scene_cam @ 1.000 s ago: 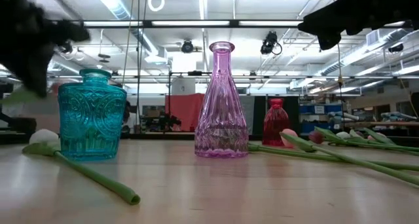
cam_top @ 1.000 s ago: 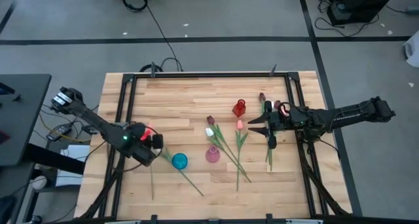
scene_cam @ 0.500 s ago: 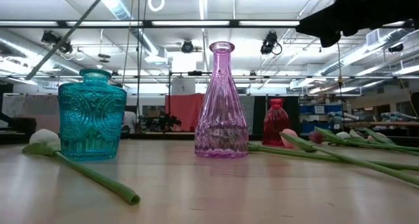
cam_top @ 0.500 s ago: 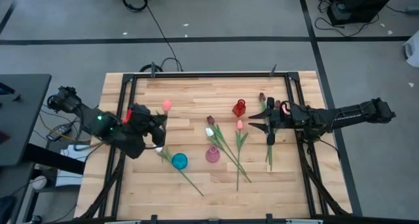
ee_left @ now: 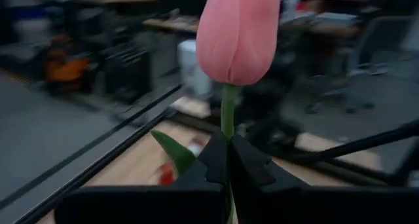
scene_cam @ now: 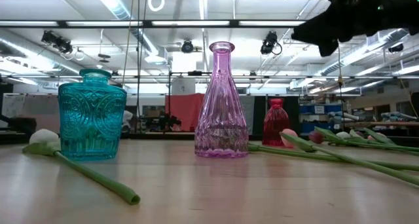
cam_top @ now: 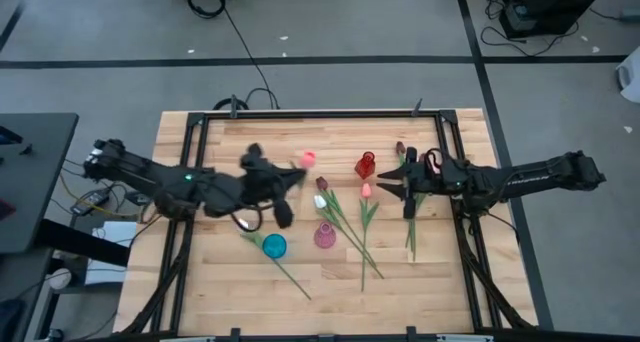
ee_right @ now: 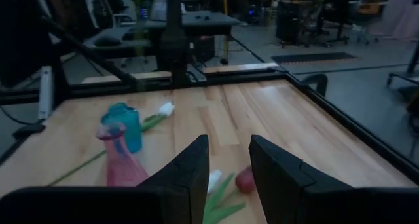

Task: Sort flowers into vase by color
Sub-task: Put the bottom left pink tulip into the pink vase

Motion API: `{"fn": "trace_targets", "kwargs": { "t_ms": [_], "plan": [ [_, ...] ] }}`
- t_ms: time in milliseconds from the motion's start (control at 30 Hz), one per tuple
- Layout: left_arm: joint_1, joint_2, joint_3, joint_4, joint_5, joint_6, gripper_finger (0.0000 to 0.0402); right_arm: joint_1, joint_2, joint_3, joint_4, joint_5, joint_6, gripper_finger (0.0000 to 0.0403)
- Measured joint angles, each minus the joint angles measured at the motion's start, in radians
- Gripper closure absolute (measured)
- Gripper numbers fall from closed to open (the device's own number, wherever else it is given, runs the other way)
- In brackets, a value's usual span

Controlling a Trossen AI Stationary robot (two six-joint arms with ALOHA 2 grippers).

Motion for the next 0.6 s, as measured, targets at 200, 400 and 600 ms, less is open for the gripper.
{"fn": "trace_targets", "kwargs": {
  "t_ms": [200, 400, 600],
  "plan": [
    [0.059, 0.049, 0.0, 0.122, 0.178, 0.025, 0.0392, -0.002, -0.022, -0.058, 0.068, 0.074, -0.02, 0.028],
    [0.076, 0.05, 0.0, 0.168, 0.238, 0.033, 0.0392, -0.006, -0.033, -0.06, 0.054, 0.074, -0.013, 0.028],
    [0.095, 0.05, 0.0, 0.227, 0.288, 0.045, 0.0392, -0.006, -0.033, -0.06, 0.05, 0.073, -0.013, 0.028]
  ]
}}
